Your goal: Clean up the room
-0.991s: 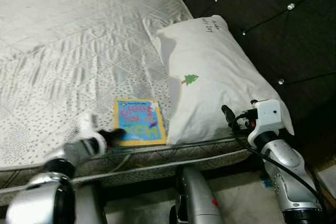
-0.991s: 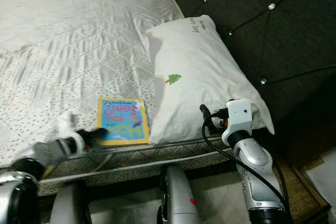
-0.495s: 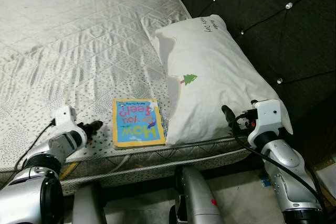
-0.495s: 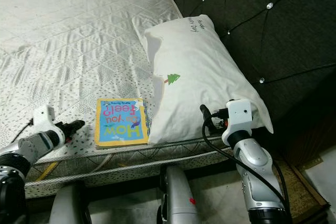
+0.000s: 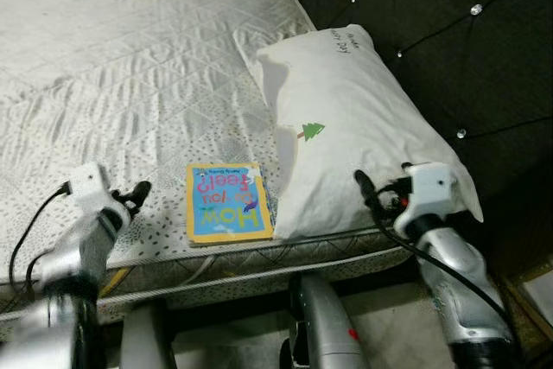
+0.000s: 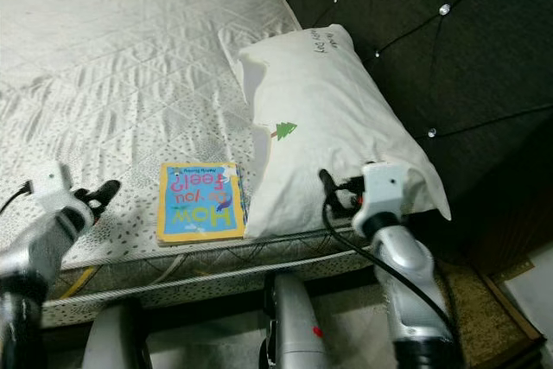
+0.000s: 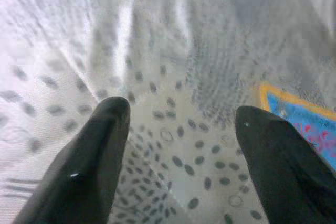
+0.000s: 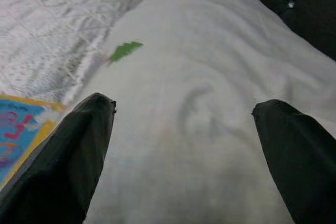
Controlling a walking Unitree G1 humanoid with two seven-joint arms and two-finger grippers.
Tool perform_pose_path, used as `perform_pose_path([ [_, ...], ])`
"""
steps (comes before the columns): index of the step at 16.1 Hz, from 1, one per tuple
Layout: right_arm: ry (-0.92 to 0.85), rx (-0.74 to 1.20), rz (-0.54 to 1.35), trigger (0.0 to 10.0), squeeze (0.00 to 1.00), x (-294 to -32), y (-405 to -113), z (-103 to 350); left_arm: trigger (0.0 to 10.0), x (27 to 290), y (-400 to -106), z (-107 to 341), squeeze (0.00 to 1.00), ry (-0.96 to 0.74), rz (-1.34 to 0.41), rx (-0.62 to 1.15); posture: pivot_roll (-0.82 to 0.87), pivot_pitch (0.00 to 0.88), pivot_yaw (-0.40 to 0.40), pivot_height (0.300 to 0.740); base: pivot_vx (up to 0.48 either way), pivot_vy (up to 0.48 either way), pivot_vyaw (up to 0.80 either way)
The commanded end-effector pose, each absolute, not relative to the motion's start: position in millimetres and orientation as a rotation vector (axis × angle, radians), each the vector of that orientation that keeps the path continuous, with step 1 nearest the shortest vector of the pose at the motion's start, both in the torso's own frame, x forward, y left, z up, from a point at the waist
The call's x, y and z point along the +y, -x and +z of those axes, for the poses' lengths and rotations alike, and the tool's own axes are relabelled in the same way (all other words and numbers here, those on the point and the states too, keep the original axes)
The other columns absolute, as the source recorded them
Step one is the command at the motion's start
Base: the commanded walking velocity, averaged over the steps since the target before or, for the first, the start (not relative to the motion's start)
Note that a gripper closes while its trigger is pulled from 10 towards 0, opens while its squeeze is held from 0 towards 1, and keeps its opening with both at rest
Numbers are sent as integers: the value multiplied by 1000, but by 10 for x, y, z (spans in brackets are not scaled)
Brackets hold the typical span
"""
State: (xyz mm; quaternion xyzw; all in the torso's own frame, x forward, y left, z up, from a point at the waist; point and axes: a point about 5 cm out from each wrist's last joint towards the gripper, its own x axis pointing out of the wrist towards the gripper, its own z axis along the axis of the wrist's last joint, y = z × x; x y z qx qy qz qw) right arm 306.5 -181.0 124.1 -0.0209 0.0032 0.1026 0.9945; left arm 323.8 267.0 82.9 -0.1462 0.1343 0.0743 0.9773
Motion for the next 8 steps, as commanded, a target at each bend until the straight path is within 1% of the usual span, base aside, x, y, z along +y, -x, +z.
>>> perform_pose_path([
  [1, 30, 3, 204, 10000, 0, -1788, -3083, 1232, 10000, 2641, -3222, 958, 1000, 264, 153, 190, -65, 53, -98, 539, 0, 0, 0],
  [5, -19, -6, 218, 10000, 0, -1631, -3150, 1197, 10000, 2487, -3051, 1155, 1000, 110, 114, 36, 1, 10, -71, 539, 0, 0, 0],
  [6, -19, -4, 219, 10000, 0, -1592, -3178, 1186, 10000, 2401, -3031, 1207, 1000, 45, 79, 5, 18, 0, -58, 539, 0, 0, 0],
  [7, -18, -9, 218, 10000, 0, -1561, -3206, 1185, 10000, 2308, -3001, 1267, 1000, 18, 57, -42, 23, 0, -52, 539, 0, 0, 0],
  [8, -19, -15, 212, 10000, 0, -1543, -3229, 1193, 10000, 2273, -2999, 1279, 1000, -6, 53, -76, 31, 0, -48, 539, 0, 0, 0],
])
